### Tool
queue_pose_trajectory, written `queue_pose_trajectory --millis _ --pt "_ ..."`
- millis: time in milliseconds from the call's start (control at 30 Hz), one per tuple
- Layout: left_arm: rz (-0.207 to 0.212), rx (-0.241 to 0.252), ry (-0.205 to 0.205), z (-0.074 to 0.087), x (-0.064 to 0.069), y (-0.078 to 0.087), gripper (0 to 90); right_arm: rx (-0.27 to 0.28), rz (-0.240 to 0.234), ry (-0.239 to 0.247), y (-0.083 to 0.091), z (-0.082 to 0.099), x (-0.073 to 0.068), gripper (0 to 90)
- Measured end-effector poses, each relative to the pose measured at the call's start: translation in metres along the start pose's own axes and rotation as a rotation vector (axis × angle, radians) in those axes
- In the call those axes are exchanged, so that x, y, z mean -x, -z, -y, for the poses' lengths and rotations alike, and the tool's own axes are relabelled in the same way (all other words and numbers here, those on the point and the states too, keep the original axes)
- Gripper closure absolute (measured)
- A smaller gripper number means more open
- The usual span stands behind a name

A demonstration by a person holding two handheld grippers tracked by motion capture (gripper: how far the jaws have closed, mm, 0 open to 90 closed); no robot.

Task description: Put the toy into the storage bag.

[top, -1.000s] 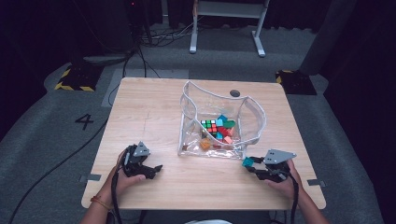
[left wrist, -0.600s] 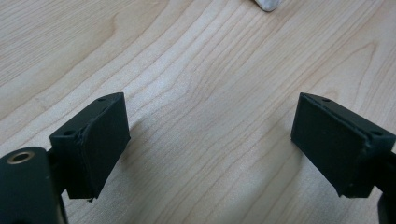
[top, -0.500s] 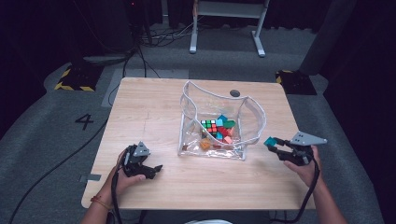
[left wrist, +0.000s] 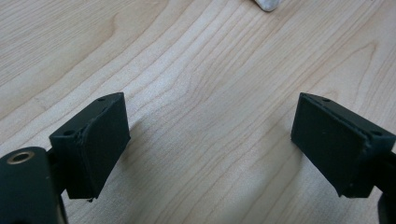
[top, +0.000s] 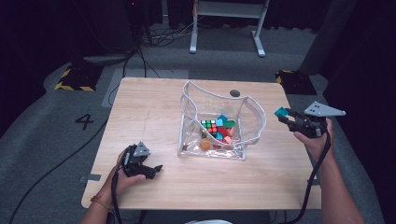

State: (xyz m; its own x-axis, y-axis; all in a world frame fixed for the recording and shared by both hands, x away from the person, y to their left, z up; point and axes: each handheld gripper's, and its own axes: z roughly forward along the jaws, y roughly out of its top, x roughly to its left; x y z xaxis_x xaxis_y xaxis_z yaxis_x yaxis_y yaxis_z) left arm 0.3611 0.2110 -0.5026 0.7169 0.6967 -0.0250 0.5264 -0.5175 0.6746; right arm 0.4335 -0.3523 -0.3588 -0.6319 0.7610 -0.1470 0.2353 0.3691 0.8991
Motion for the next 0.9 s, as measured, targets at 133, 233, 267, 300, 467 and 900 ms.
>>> queue_pose_trajectory --millis 133,233,267,300,467,900 --pt "0.000 0.001 0.000 0.000 0.000 0.000 11.6 0.005 0.002 0.011 -0.002 -0.015 0.003 59.4" --pt "0.000 0.000 0.000 0.000 0.000 0.000 11.6 0.008 0.008 0.027 -0.004 -0.024 0.004 59.4" --pt "0.001 -0.001 0.002 0.000 0.000 0.000 11.6 0.012 0.005 0.023 -0.005 -0.027 0.004 59.4" --pt "0.000 0.000 0.000 0.000 0.000 0.000 11.6 0.013 0.008 0.031 -0.006 -0.031 0.005 59.4" --pt "0.002 -0.003 0.004 0.000 0.000 0.000 11.5 0.010 0.014 0.040 -0.012 -0.048 0.007 59.4" --pt "0.001 -0.003 -0.001 0.000 0.000 0.000 11.4 0.007 -0.032 0.070 -0.033 -0.084 -0.006 59.4"
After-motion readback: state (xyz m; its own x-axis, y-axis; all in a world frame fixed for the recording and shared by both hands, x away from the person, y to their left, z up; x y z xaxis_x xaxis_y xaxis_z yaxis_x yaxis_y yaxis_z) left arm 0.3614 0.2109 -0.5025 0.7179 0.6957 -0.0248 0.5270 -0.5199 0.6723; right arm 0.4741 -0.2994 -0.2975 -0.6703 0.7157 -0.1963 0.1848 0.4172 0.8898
